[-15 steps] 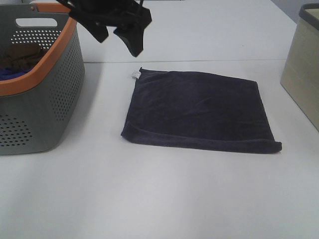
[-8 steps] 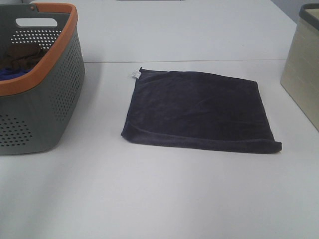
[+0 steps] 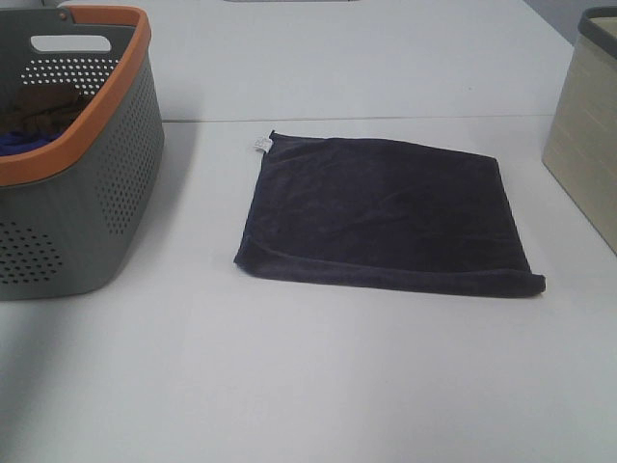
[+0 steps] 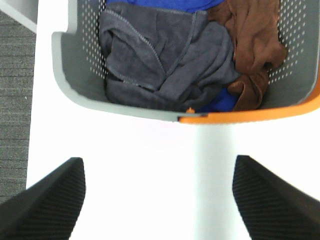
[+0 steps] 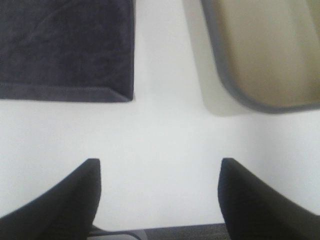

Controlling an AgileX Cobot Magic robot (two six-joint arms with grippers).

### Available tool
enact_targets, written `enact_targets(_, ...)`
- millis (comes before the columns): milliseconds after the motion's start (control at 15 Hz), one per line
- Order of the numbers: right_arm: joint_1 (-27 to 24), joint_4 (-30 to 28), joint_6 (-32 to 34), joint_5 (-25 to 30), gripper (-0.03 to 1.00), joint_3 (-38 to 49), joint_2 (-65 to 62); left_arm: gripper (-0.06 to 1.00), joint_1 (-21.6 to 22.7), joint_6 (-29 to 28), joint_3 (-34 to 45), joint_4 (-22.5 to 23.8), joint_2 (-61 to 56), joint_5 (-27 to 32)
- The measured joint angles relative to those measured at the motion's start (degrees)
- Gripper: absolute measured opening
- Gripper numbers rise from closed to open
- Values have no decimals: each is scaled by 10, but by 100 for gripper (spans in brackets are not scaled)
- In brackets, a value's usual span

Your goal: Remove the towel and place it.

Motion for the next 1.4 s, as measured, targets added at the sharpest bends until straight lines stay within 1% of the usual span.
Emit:
enact_targets(67,15,3,0,1,59,46,-38,76,3,-3,37,2,-41,-1)
enact_targets(267,21,3,4,2,59,150,-162,76,3,-1,122,6,-162,-3)
enact_targets(333,21,-2,7,2,59,187,-239,76,3,8,183,10,-247,-27)
enact_targets(467,21,-26,7,-18,59,213,-320,76,3,8,251,14,-334,-73)
enact_targets(600,21,-33,7,-31,59,235,-390,76,3,8,306,14,-405,-86)
enact_targets(800,21,-30,1,-33,59,278,-460,76,3,8,363,14,-510,-88)
enact_targets(867,22,-26,1,-34,59,285,-467,76,3,8,372,13,-524,-88)
enact_targets(1067,39,2,-15,-54,59,332,-531,76,3,8,413,7,-633,-89)
enact_targets(1200,40,2,-17,-57,59,351,-571,76,3,14,430,-13,-701,-90)
enact_targets(1333,40,2,-18,-66,59,363,-592,76,3,28,457,-40,-719,-92)
enact_targets(1400,40,2,-18,-69,59,364,-592,76,3,30,462,-40,-719,-92)
